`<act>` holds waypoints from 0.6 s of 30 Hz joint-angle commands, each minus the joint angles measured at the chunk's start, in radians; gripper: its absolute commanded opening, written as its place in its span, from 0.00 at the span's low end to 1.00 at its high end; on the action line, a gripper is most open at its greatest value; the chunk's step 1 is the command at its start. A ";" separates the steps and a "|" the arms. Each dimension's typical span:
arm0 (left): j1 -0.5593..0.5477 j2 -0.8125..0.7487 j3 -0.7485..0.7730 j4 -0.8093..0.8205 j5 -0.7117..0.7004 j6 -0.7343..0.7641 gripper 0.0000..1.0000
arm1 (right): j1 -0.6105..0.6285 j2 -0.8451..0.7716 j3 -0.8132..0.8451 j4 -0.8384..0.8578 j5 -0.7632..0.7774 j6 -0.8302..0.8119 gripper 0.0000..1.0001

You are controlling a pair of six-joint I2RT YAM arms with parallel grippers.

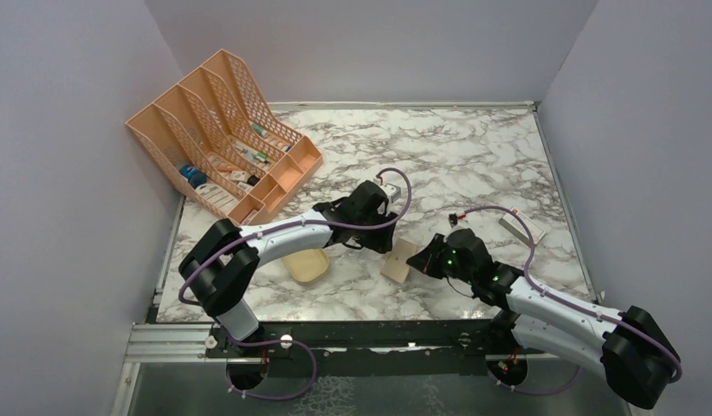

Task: Put the credit cards into the card holder
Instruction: Open the card holder at the center of the board.

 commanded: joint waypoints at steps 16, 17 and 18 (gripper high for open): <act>-0.003 0.106 0.013 0.059 0.052 0.038 0.57 | 0.007 0.015 0.012 0.008 0.024 -0.042 0.01; -0.003 0.095 0.010 0.063 0.069 0.028 0.57 | 0.007 0.016 0.013 0.007 0.025 -0.044 0.01; -0.004 0.083 0.008 0.068 0.083 0.021 0.59 | 0.007 0.018 0.016 0.006 0.026 -0.046 0.01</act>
